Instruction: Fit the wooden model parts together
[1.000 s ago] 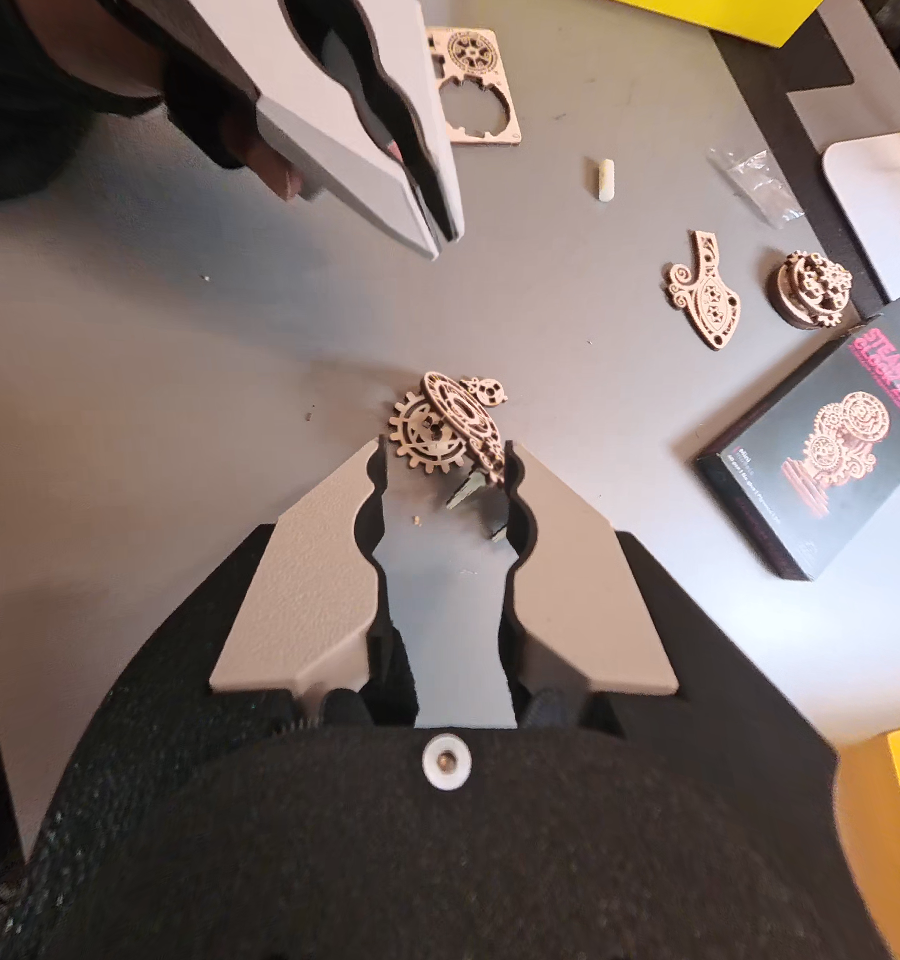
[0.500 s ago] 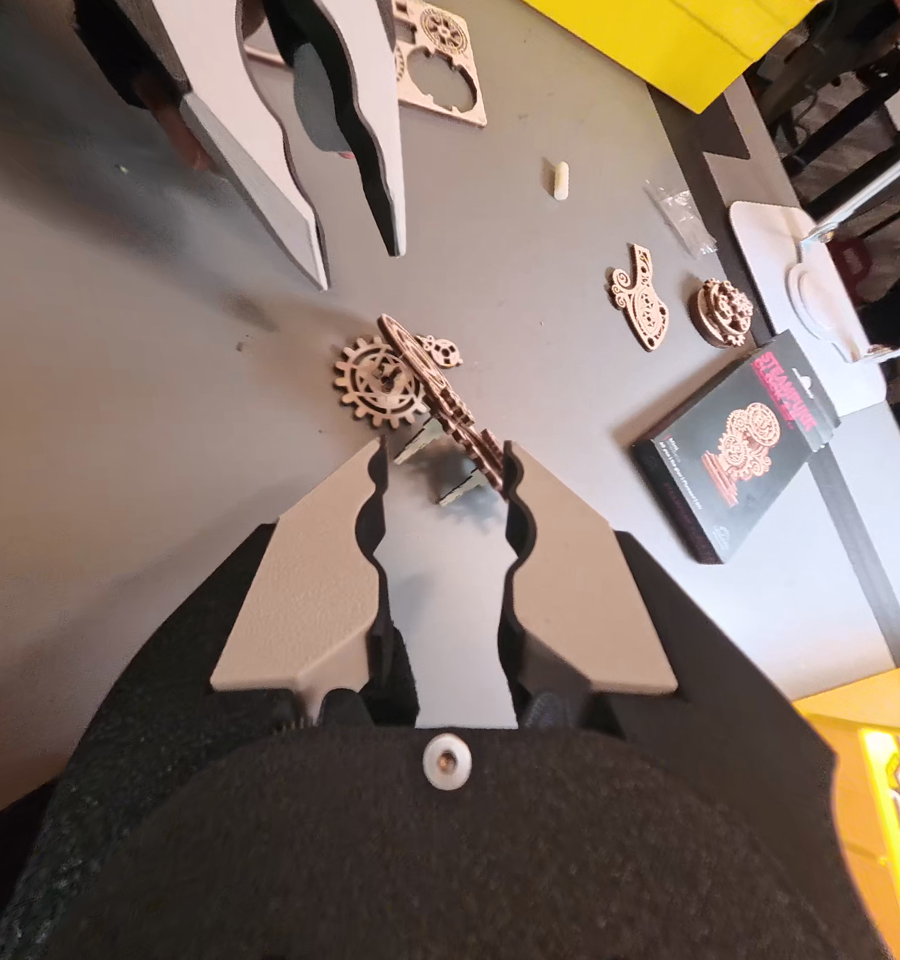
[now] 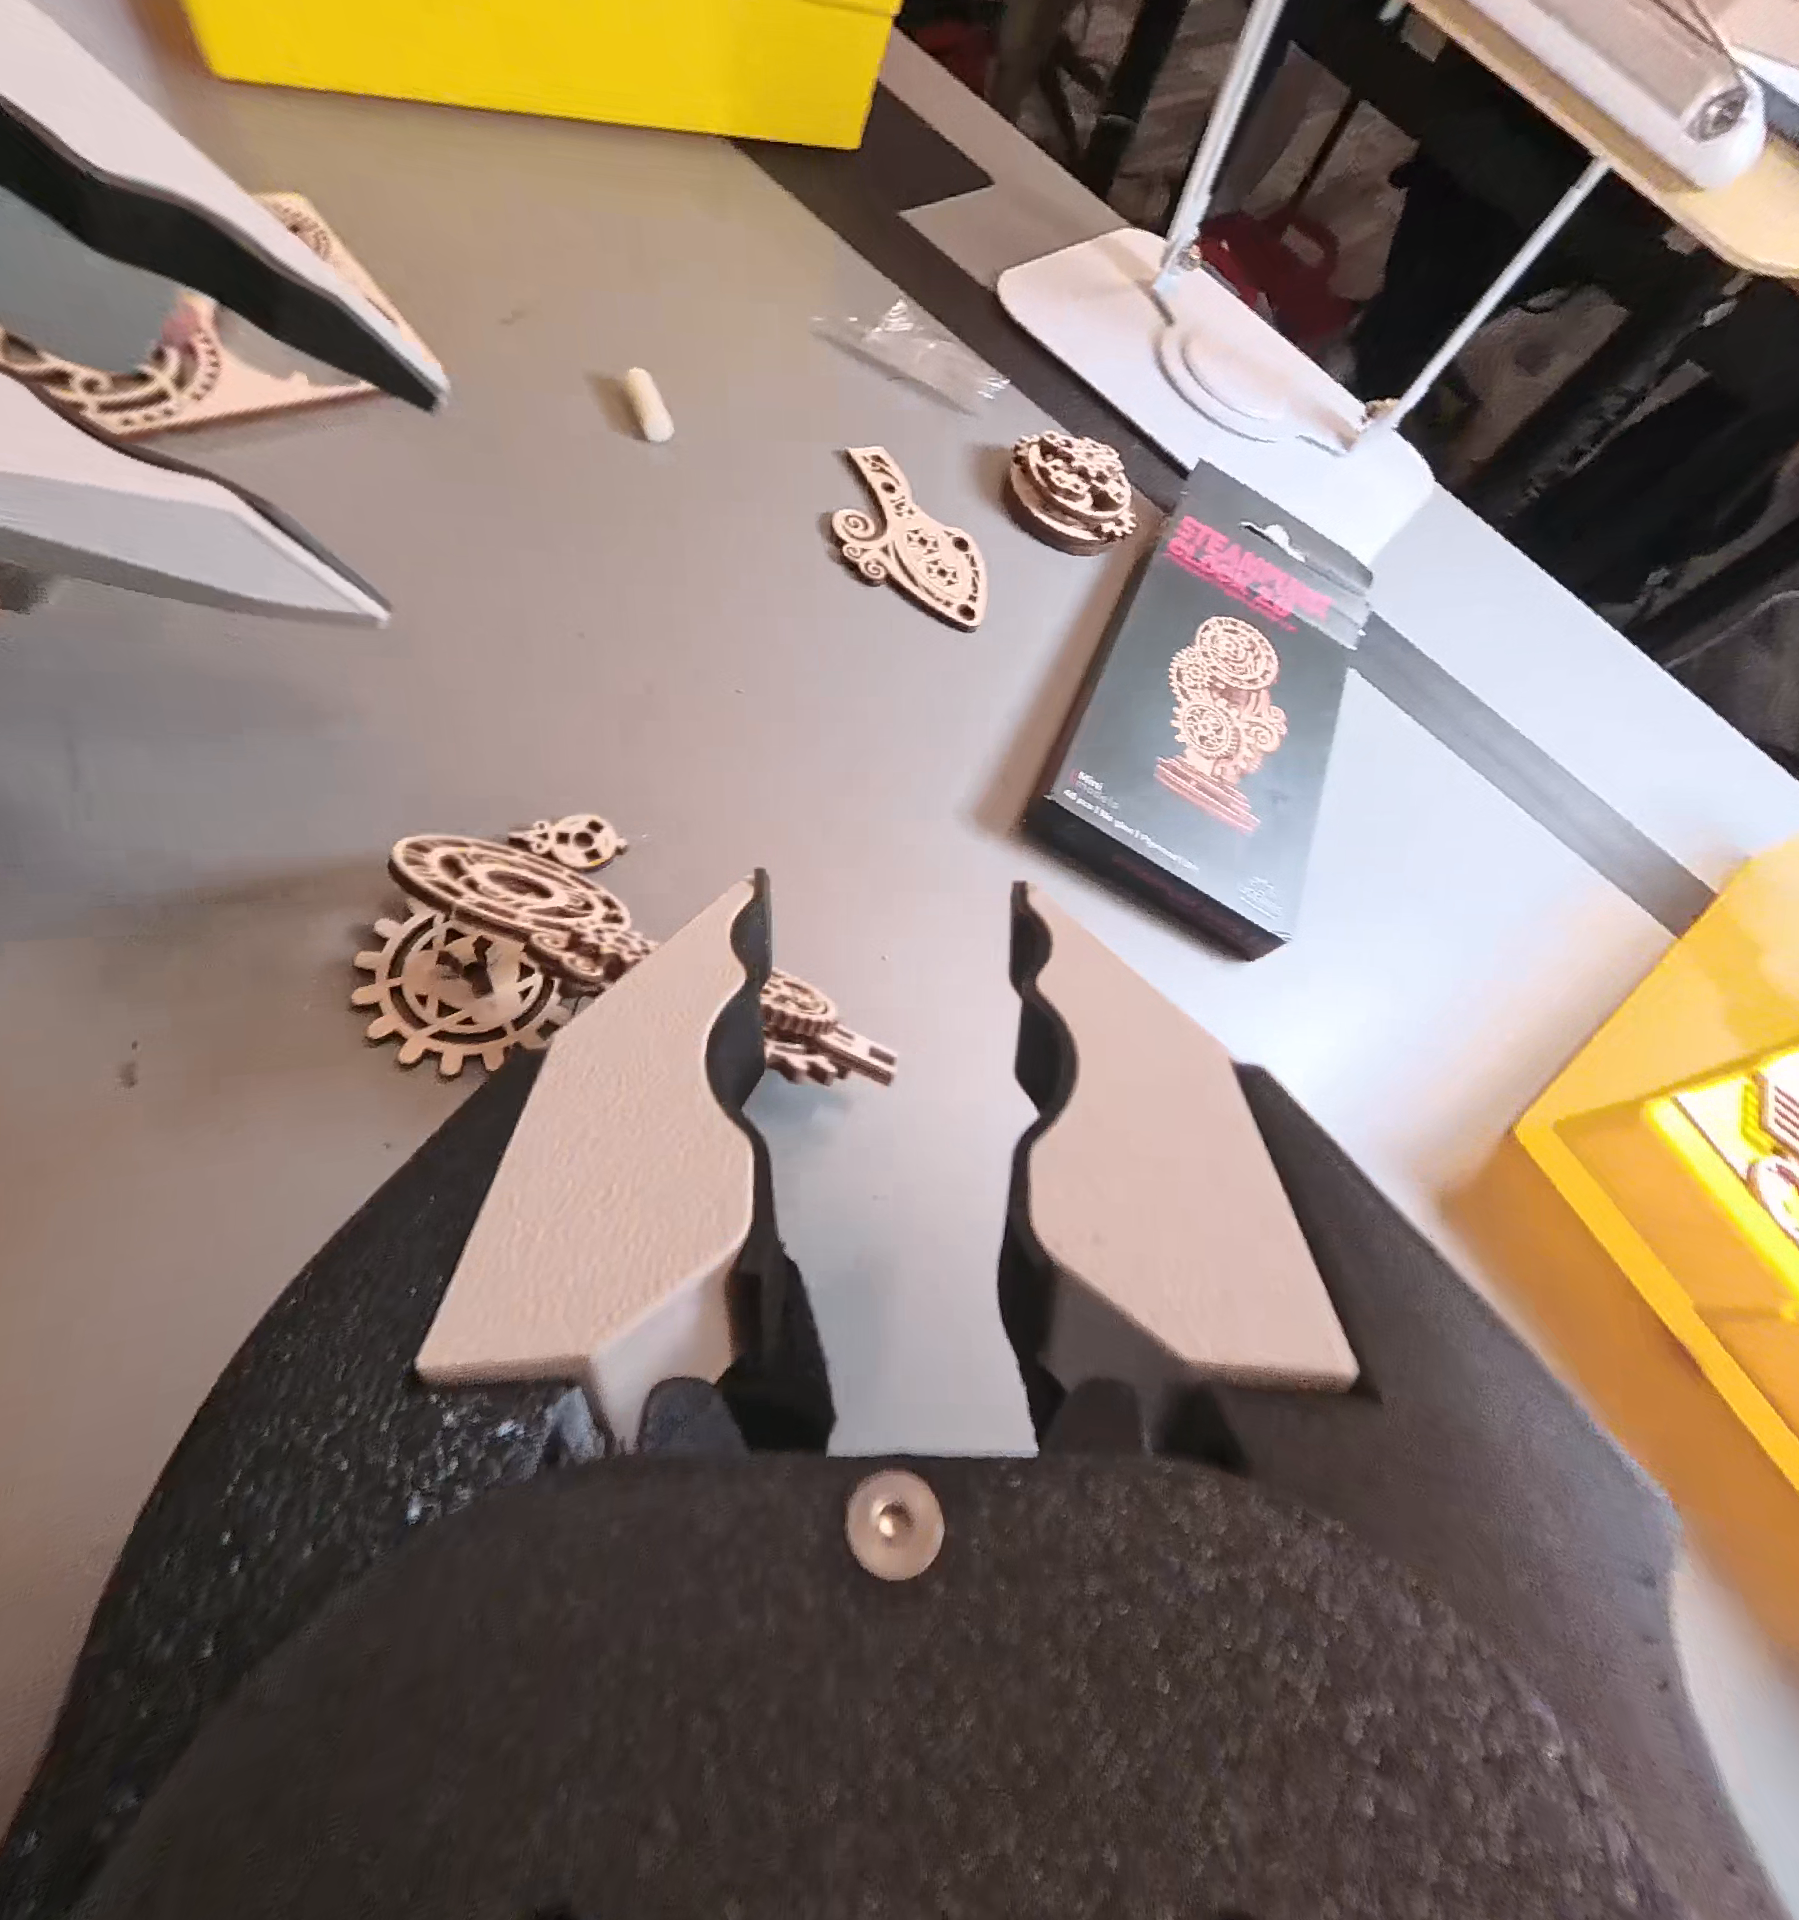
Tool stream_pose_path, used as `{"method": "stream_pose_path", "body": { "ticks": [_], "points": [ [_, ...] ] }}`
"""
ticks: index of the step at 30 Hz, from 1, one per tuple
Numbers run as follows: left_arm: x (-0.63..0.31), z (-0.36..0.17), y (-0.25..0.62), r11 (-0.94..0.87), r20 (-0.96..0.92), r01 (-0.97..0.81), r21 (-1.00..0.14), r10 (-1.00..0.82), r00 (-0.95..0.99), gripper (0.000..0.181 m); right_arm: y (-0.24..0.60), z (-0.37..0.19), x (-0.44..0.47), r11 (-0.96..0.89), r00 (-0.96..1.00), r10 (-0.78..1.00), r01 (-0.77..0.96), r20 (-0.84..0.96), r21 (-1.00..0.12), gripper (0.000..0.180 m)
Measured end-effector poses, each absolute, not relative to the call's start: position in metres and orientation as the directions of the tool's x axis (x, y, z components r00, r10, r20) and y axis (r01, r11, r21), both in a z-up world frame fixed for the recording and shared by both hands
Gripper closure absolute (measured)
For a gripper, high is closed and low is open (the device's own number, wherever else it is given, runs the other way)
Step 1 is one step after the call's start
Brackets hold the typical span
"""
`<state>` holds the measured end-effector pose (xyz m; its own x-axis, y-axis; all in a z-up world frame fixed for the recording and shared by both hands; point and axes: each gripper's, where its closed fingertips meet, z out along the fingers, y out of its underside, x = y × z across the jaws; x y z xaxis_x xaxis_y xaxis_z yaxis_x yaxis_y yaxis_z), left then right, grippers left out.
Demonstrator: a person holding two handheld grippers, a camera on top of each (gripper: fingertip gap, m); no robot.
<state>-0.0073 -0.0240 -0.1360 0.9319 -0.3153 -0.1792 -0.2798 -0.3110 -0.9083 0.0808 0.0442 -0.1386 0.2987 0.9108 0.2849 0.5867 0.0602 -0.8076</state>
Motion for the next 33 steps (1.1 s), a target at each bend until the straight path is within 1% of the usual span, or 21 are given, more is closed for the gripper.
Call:
{"method": "stream_pose_path", "body": {
  "ticks": [5, 8, 11, 14, 15, 18, 21, 23, 26, 28, 30, 33],
  "points": [
    [-0.026, -0.118, -0.026, -0.274, -0.165, -0.221, -0.936, -0.212, 0.963, 0.123, 0.058, -0.134, 0.084, 0.022, 0.379, 0.885, 0.547, 0.271, -0.837, 0.121],
    [-0.035, -0.105, -0.029, -0.238, -0.136, -0.172, -0.956, -0.16, 0.978, 0.117, 0.064, -0.125, 0.086, 0.006, 0.42, 0.873, 0.502, 0.249, -0.865, 0.116],
    [-0.044, -0.091, -0.032, -0.189, -0.12, -0.14, -0.972, -0.115, 0.986, 0.113, 0.068, -0.109, 0.092, 0.008, 0.465, 0.853, 0.439, 0.235, -0.898, 0.116],
    [-0.053, -0.08, -0.037, -0.156, -0.103, -0.116, -0.981, -0.09, 0.991, 0.113, 0.07, -0.088, 0.104, 0.013, 0.513, 0.838, 0.322, 0.186, -0.946, 0.116],
    [-0.056, -0.075, -0.04, -0.136, -0.102, -0.113, -0.984, -0.084, 0.991, 0.115, 0.07, -0.081, 0.11, 0.009, 0.533, 0.83, 0.277, 0.162, -0.961, 0.117],
    [-0.064, -0.064, -0.053, -0.092, -0.111, -0.117, -0.989, -0.069, 0.991, 0.132, 0.071, -0.066, 0.134, -0.003, 0.583, 0.808, 0.152, 0.087, -0.988, 0.118],
    [-0.078, -0.064, -0.065, -0.091, -0.089, -0.091, -0.992, -0.033, 0.996, 0.133, 0.07, -0.064, 0.159, 0.003, 0.615, 0.787, 0.075, 0.049, -0.997, 0.119],
    [-0.088, -0.069, -0.069, -0.095, -0.055, -0.055, -0.994, -0.008, 0.998, 0.131, 0.069, -0.064, 0.171, 0.029, 0.615, 0.788, 0.03, 0.041, -0.999, 0.12],
    [-0.104, -0.079, -0.07, -0.092, -0.021, -0.018, -0.996, 0.028, 0.999, 0.129, 0.071, -0.065, 0.182, 0.127, 0.607, 0.789, -0.016, 0.091, -0.992, 0.121],
    [-0.112, -0.08, -0.069, -0.079, -0.014, -0.01, -0.997, 0.048, 0.999, 0.123, 0.076, -0.069, 0.184, 0.106, 0.587, 0.808, -0.048, 0.058, -0.993, 0.121],
    [-0.117, -0.069, -0.073, -0.004, -0.005, -0.005, -1.0, 0.043, 0.999, 0.12, 0.08, -0.066, 0.186, 0.074, 0.571, 0.821, -0.1, 0.003, -0.992, 0.12],
    [-0.116, -0.046, -0.087, 0.127, 0.017, 0.015, -0.992, 0.011, 1.0, 0.118, 0.085, -0.058, 0.195, 0.087, 0.575, 0.818, -0.159, -0.021, -0.984, 0.121]
  ]
}}
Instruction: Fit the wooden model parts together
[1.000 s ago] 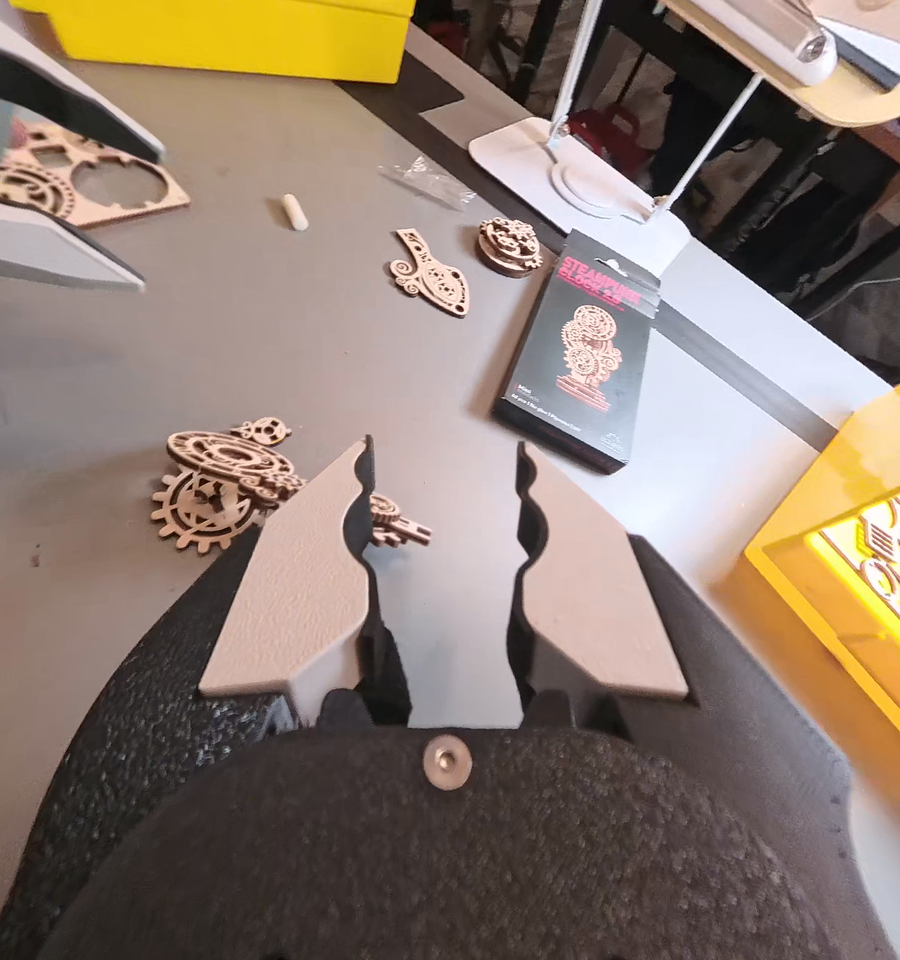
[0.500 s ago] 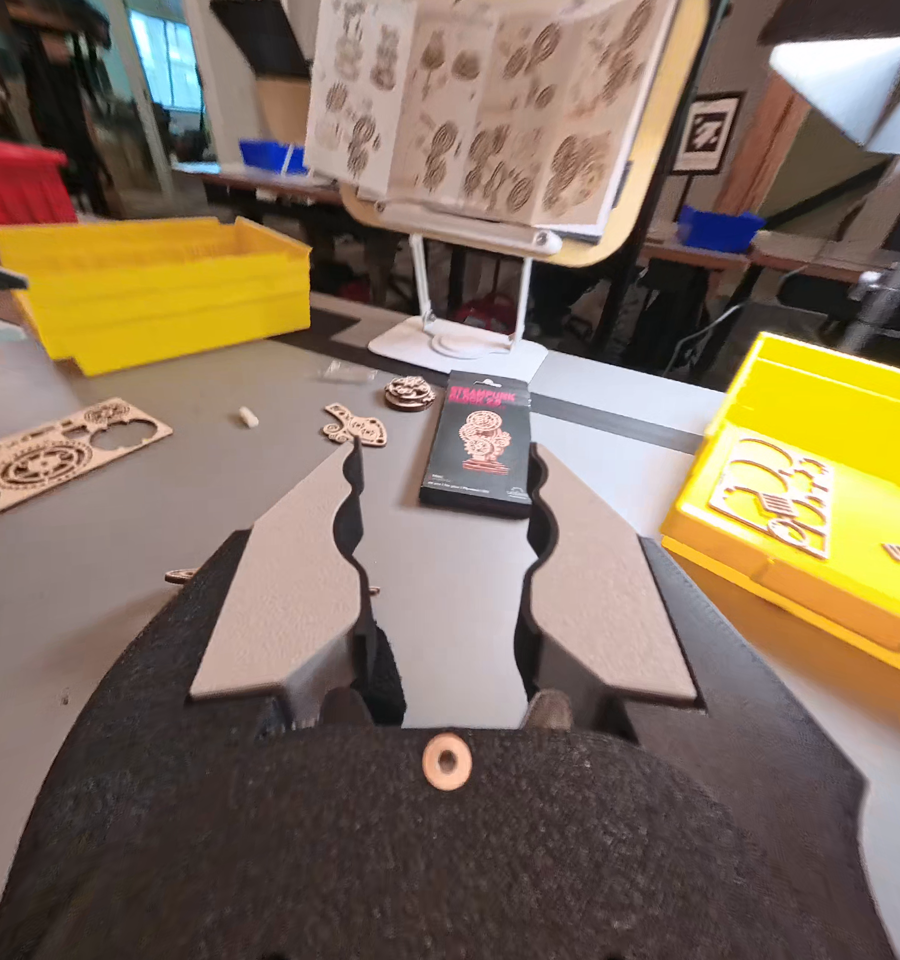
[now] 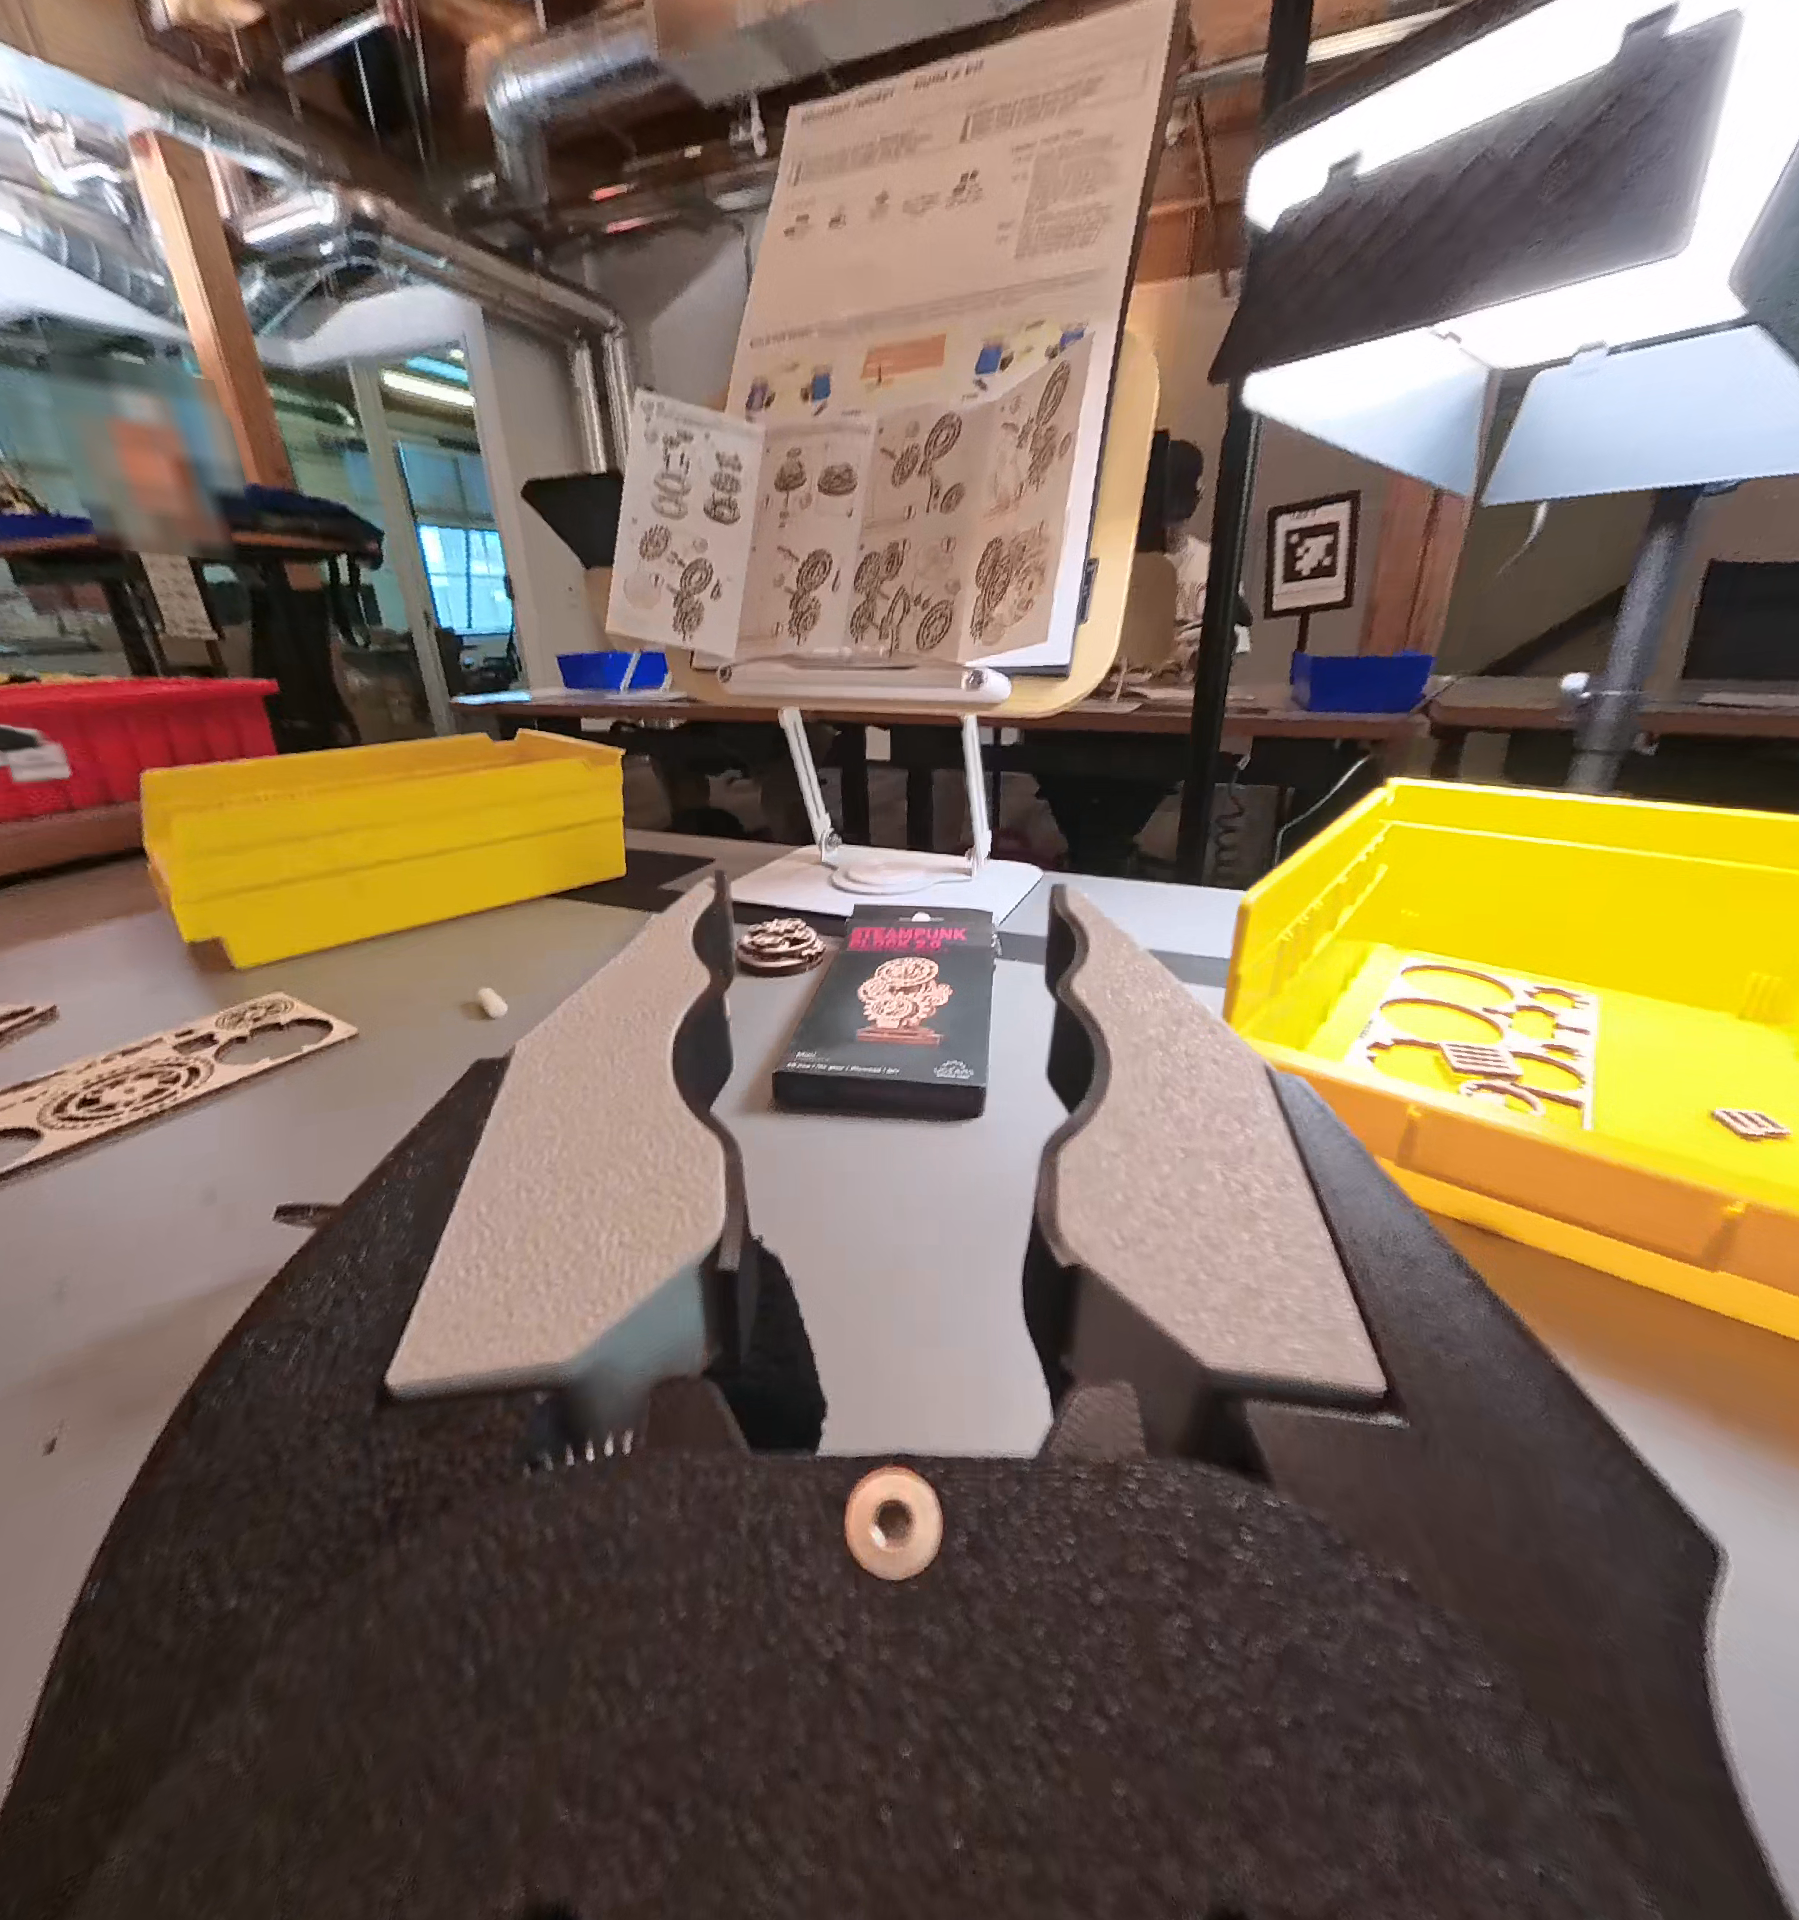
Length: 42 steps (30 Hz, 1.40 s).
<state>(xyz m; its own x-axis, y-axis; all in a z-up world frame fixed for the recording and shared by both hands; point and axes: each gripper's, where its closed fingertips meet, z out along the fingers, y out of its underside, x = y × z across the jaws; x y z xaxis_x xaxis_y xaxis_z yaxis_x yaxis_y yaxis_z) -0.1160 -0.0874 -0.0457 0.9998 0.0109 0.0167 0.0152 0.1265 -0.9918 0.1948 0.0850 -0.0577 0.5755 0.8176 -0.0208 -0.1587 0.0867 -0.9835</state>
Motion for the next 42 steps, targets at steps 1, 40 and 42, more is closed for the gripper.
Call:
{"method": "stream_pose_path", "body": {
  "ticks": [1, 40, 42],
  "points": [
    [-0.114, -0.037, -0.094, 0.174, -0.005, -0.007, -0.985, 0.01, 1.0, 0.118, 0.085, -0.055, 0.199, 0.097, 0.58, 0.814, -0.173, -0.022, -0.98, 0.121],
    [-0.103, -0.055, -0.156, 0.16, -0.022, -0.015, -0.987, -0.044, 0.999, 0.107, 0.067, -0.056, 0.196, 0.165, 0.527, 0.847, -0.14, 0.067, -0.976, 0.132],
    [-0.102, -0.061, -0.151, 0.125, -0.018, -0.011, -0.992, -0.058, 0.998, 0.103, 0.068, -0.058, 0.195, 0.157, 0.528, 0.847, -0.135, 0.063, -0.978, 0.132]
  ]
}}
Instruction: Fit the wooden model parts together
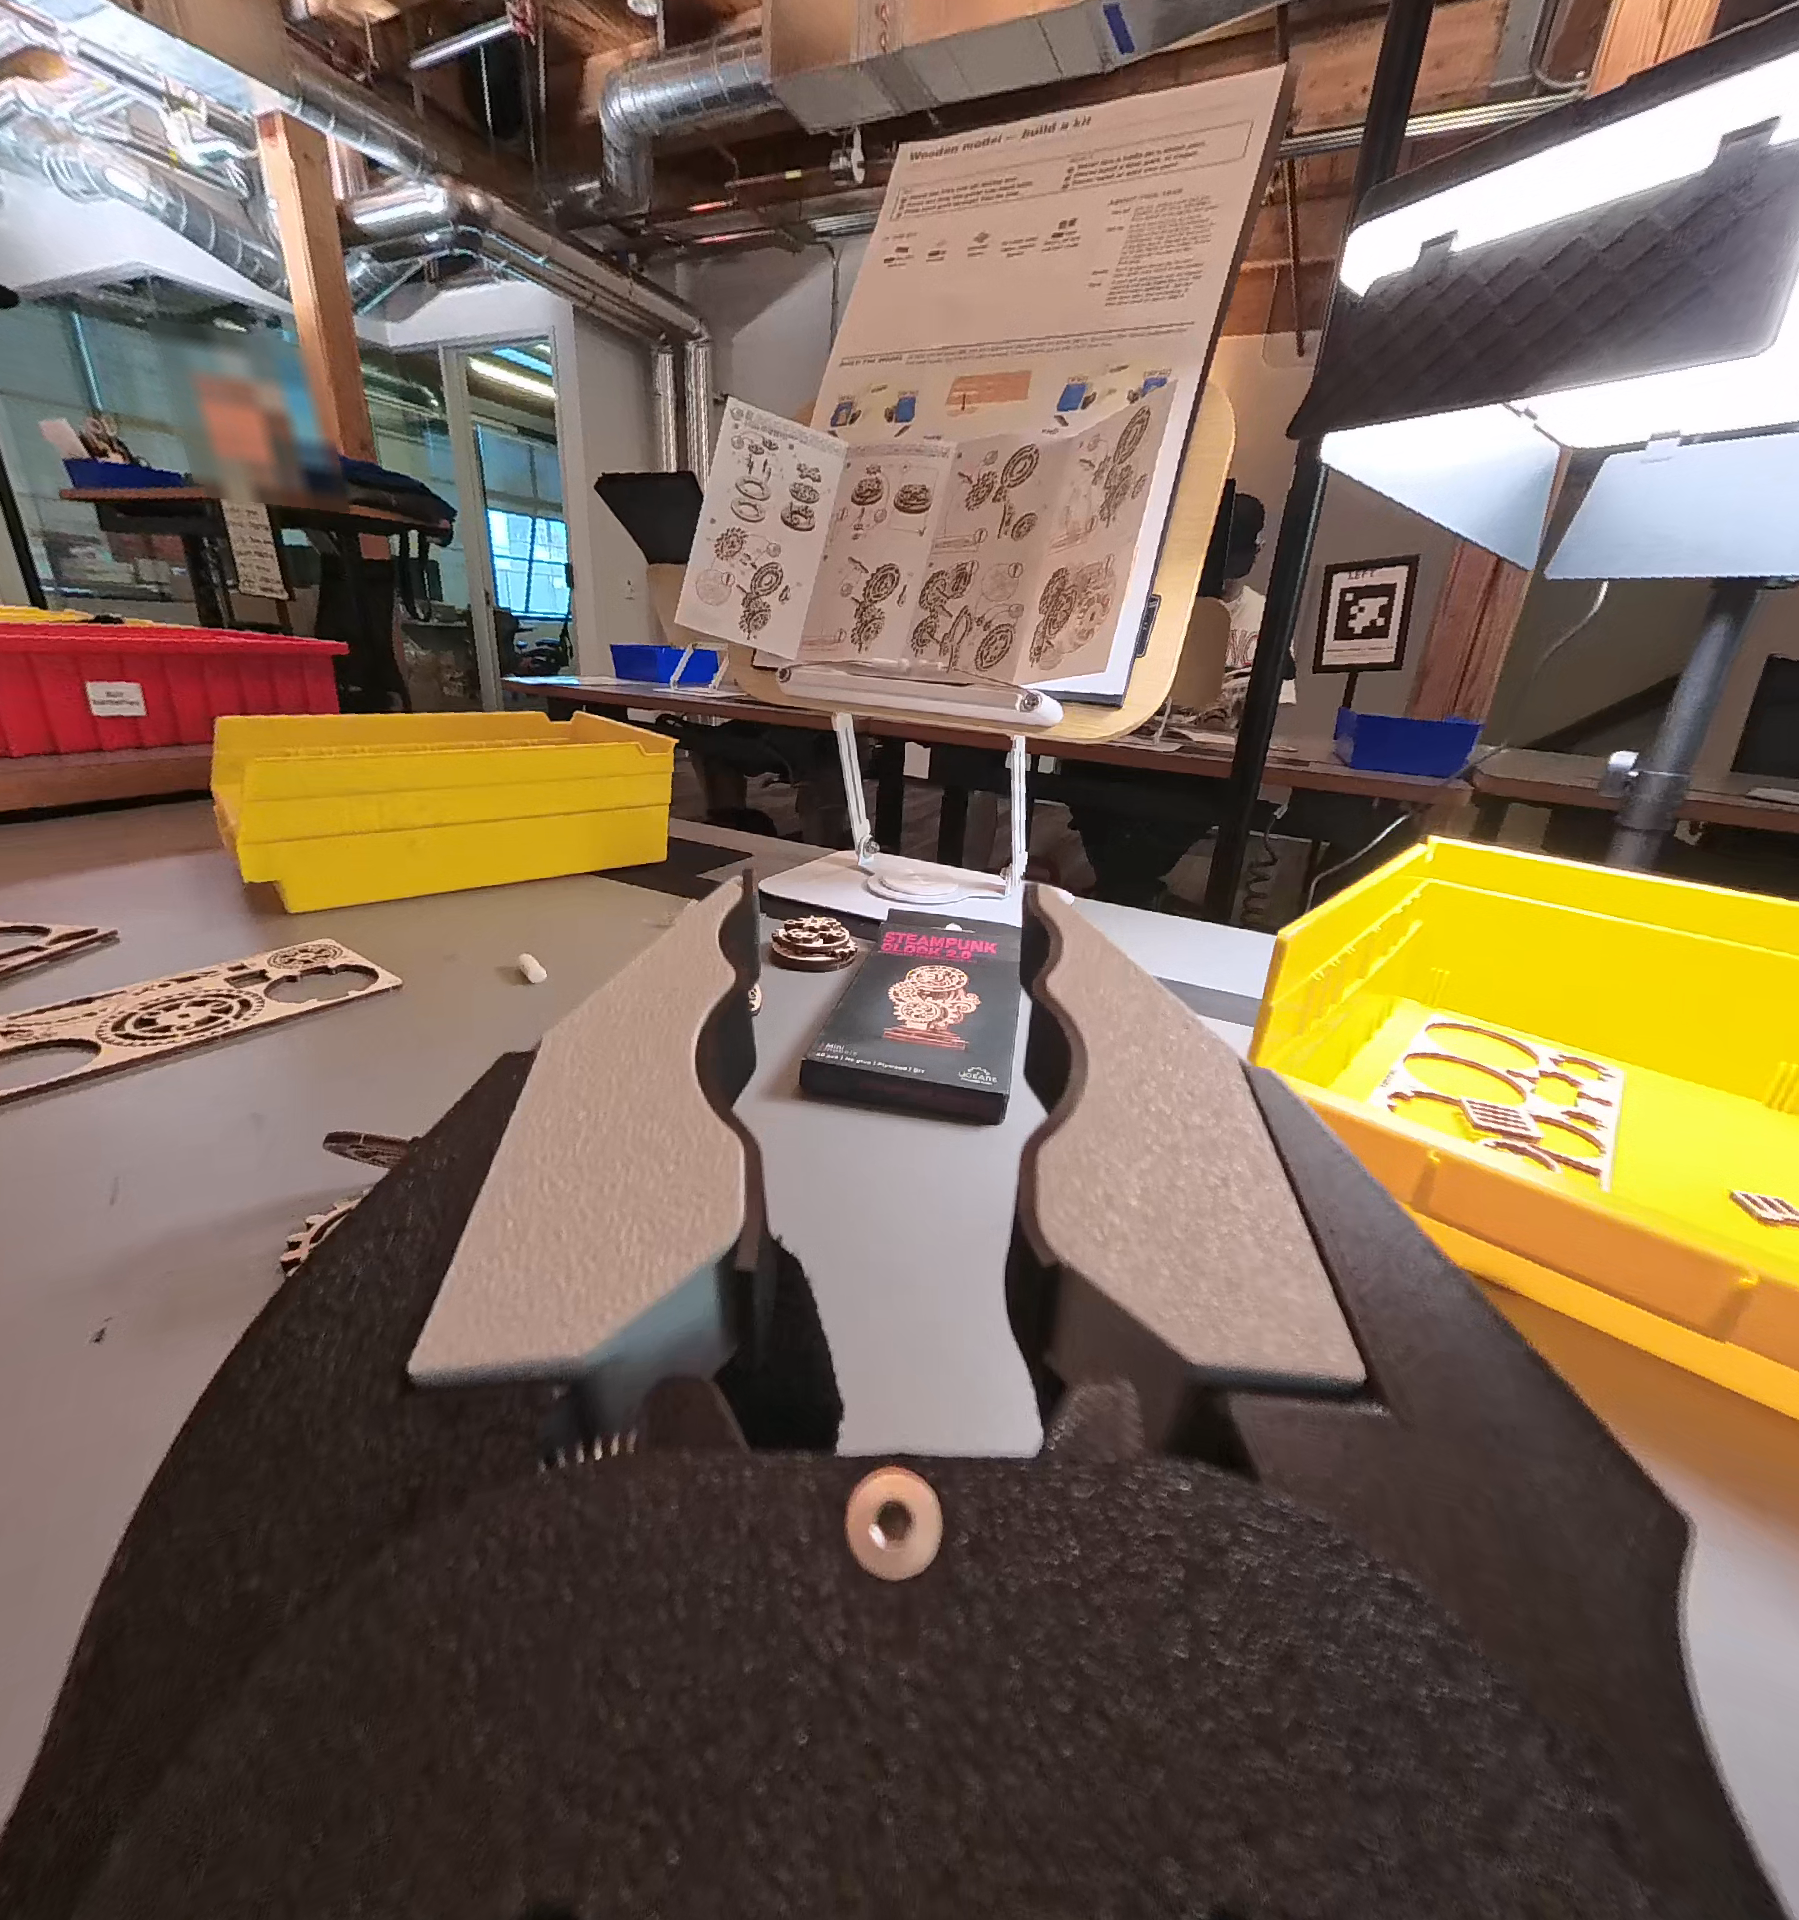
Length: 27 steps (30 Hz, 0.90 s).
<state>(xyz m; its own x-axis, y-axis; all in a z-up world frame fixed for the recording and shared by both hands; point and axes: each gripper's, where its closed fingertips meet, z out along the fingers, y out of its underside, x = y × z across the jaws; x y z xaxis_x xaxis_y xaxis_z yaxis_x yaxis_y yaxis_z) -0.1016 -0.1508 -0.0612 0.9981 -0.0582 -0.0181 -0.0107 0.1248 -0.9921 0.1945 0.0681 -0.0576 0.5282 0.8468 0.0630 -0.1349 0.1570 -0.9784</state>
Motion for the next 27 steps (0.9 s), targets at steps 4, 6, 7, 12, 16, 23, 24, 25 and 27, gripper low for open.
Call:
{"method": "stream_pose_path", "body": {
  "ticks": [4, 6, 7, 12, 16, 23, 24, 25, 27],
  "points": [
    [-0.097, -0.064, -0.149, 0.101, -0.044, -0.038, -0.994, -0.062, 0.997, 0.102, 0.071, -0.061, 0.194, 0.128, 0.536, 0.843, -0.129, 0.039, -0.983, 0.132],
    [-0.094, -0.064, -0.149, 0.1, -0.061, -0.054, -0.994, -0.062, 0.996, 0.102, 0.072, -0.065, 0.191, 0.109, 0.535, 0.845, -0.117, 0.029, -0.987, 0.132],
    [-0.093, -0.064, -0.149, 0.097, -0.071, -0.065, -0.993, -0.063, 0.995, 0.103, 0.071, -0.066, 0.189, 0.102, 0.532, 0.847, -0.111, 0.028, -0.989, 0.132],
    [-0.087, -0.071, -0.145, 0.061, -0.101, -0.097, -0.993, -0.074, 0.992, 0.103, 0.068, -0.072, 0.182, 0.094, 0.535, 0.844, -0.063, 0.046, -0.994, 0.132],
    [-0.09, -0.073, -0.144, 0.05, -0.086, -0.083, -0.995, -0.063, 0.994, 0.102, 0.069, -0.079, 0.178, 0.062, 0.549, 0.835, -0.027, 0.037, -0.998, 0.131],
    [-0.099, -0.068, -0.15, 0.076, -0.017, -0.013, -0.997, -0.05, 0.999, 0.104, 0.066, -0.08, 0.176, 0.035, 0.532, 0.847, -0.041, 0.008, -0.999, 0.13],
    [-0.099, -0.07, -0.15, 0.065, -0.017, -0.014, -0.998, -0.052, 0.999, 0.105, 0.067, -0.079, 0.177, 0.033, 0.536, 0.844, -0.043, 0.004, -0.999, 0.131],
    [-0.098, -0.071, -0.149, 0.056, -0.025, -0.022, -0.998, -0.047, 0.999, 0.105, 0.067, -0.078, 0.178, 0.029, 0.54, 0.841, -0.047, -0.001, -0.998, 0.13],
    [-0.097, -0.074, -0.148, 0.042, -0.05, -0.048, -0.998, -0.036, 0.998, 0.104, 0.068, -0.076, 0.179, 0.023, 0.542, 0.84, -0.063, -0.015, -0.998, 0.131]
  ]
}}
